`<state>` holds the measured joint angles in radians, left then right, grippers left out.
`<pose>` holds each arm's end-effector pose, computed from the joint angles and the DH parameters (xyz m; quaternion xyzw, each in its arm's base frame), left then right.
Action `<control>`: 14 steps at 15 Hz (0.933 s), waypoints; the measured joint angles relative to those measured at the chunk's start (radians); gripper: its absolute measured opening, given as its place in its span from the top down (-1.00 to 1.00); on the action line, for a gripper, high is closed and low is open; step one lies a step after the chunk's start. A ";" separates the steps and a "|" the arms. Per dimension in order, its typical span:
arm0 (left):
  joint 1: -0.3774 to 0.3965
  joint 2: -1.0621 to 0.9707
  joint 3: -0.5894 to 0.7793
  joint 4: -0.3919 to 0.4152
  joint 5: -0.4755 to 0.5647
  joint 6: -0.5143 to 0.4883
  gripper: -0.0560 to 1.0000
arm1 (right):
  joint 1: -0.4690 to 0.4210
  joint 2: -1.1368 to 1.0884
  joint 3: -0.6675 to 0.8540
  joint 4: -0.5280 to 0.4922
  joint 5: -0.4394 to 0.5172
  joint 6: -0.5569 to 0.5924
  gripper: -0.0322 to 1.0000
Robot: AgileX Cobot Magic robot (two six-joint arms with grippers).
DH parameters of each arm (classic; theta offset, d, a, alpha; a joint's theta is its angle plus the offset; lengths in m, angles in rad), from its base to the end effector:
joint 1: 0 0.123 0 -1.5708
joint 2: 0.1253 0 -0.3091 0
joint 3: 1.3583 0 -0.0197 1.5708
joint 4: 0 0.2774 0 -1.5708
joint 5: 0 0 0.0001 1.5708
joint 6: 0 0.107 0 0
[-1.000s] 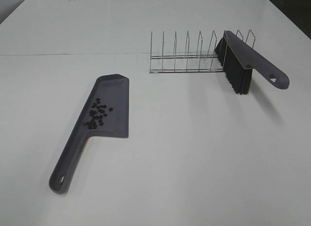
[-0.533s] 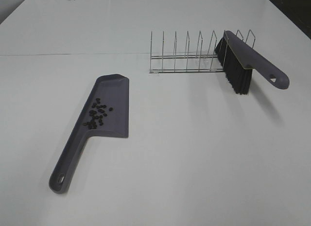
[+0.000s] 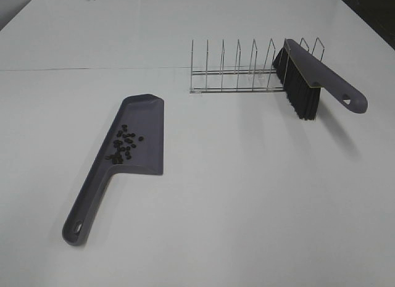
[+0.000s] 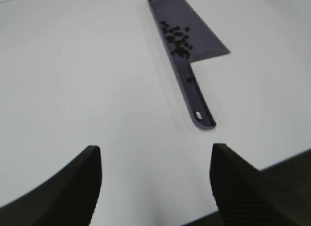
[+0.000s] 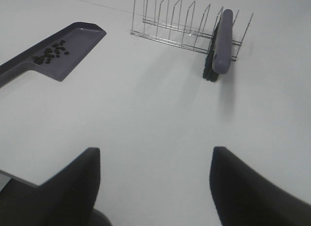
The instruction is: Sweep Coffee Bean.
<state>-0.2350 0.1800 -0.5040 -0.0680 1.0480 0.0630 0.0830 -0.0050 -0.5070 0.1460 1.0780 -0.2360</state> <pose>0.0350 -0.0149 0.2813 0.1306 0.8828 -0.0725 0.4454 0.0043 0.0141 0.2843 -0.1392 0.8409 0.0330 0.5219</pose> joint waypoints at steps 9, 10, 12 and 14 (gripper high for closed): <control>0.213 -0.182 0.000 0.000 0.001 0.000 -0.24 | -0.035 0.000 0.000 0.003 0.000 0.000 -0.21; 0.213 -0.182 0.000 0.000 0.001 0.000 -0.24 | -0.035 0.000 0.000 0.003 0.000 0.000 -0.21; 0.213 -0.182 0.000 0.000 0.001 0.000 -0.24 | -0.060 0.000 0.000 0.003 0.000 0.000 -0.21; 0.213 -0.182 0.000 0.000 0.001 0.000 -0.24 | -0.084 0.000 0.000 0.003 0.000 0.000 -0.21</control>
<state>-0.0220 -0.0020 -0.5040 -0.0680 1.0490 0.0630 -0.0010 -0.0050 -0.5070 0.1490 1.0780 -0.2360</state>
